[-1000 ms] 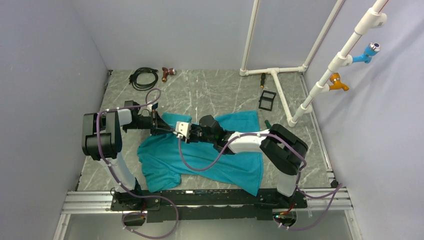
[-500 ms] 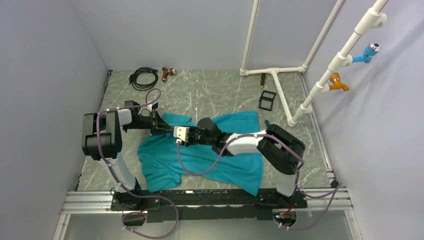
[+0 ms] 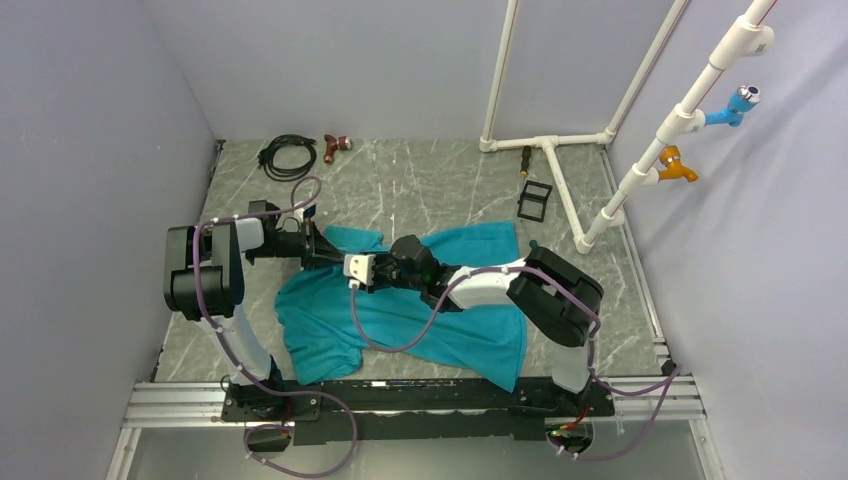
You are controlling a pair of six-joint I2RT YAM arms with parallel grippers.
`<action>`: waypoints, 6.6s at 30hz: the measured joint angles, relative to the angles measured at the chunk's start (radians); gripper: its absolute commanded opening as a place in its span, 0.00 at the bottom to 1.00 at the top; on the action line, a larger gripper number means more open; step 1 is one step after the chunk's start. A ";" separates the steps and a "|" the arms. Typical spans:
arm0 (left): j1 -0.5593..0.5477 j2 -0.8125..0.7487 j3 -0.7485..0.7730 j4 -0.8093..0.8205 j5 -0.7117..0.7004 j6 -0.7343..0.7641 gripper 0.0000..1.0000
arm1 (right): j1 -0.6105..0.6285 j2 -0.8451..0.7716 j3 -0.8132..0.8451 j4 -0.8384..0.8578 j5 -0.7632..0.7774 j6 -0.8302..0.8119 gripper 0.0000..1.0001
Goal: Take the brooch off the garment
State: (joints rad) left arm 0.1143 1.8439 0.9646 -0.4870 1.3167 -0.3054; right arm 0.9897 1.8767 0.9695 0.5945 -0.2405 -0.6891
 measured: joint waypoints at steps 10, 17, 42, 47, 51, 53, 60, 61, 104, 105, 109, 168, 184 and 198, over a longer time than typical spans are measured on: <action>0.000 0.000 0.000 0.005 -0.003 -0.001 0.00 | 0.005 0.016 0.013 0.008 0.023 -0.032 0.14; 0.005 0.002 0.001 -0.003 -0.011 -0.003 0.07 | 0.011 0.018 0.013 0.008 0.037 -0.045 0.00; 0.092 -0.056 0.003 -0.047 -0.077 0.113 0.45 | -0.188 0.120 0.322 -0.277 -0.283 0.435 0.00; 0.126 -0.108 -0.030 -0.005 -0.113 0.113 0.42 | -0.245 0.209 0.417 -0.359 -0.446 0.655 0.00; 0.140 -0.115 -0.043 0.023 -0.134 0.113 0.45 | -0.286 0.276 0.449 -0.360 -0.565 0.856 0.00; 0.140 -0.115 -0.050 0.028 -0.139 0.112 0.46 | -0.304 0.304 0.454 -0.346 -0.613 0.952 0.00; 0.139 -0.115 -0.054 0.043 -0.154 0.109 0.47 | -0.335 0.357 0.455 -0.293 -0.712 1.182 0.00; 0.138 -0.115 -0.054 0.043 -0.156 0.109 0.47 | -0.334 0.362 0.455 -0.283 -0.721 1.204 0.00; 0.095 -0.027 -0.007 0.066 -0.197 0.081 0.00 | -0.256 0.477 0.607 -0.295 -0.875 1.235 0.00; 0.095 -0.025 -0.005 0.066 -0.198 0.079 0.00 | -0.254 0.482 0.609 -0.298 -0.879 1.234 0.00; 0.095 -0.017 0.002 0.079 -0.198 0.077 0.00 | -0.244 0.507 0.619 -0.310 -0.894 1.231 0.00; 0.026 -0.383 0.062 -0.134 0.015 -0.062 0.57 | 0.060 -0.206 -0.002 0.006 0.253 -0.231 0.00; -0.028 -0.394 0.049 0.019 0.030 -0.223 0.29 | 0.087 -0.206 -0.023 0.091 0.262 -0.356 0.00; -0.046 -0.396 0.023 0.130 0.033 -0.320 0.38 | 0.087 -0.206 -0.029 0.110 0.233 -0.396 0.00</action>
State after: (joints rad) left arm 0.0685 1.4479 0.9878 -0.3573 1.3499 -0.6250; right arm 1.0763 1.6711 0.9409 0.7048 -0.0071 -1.0851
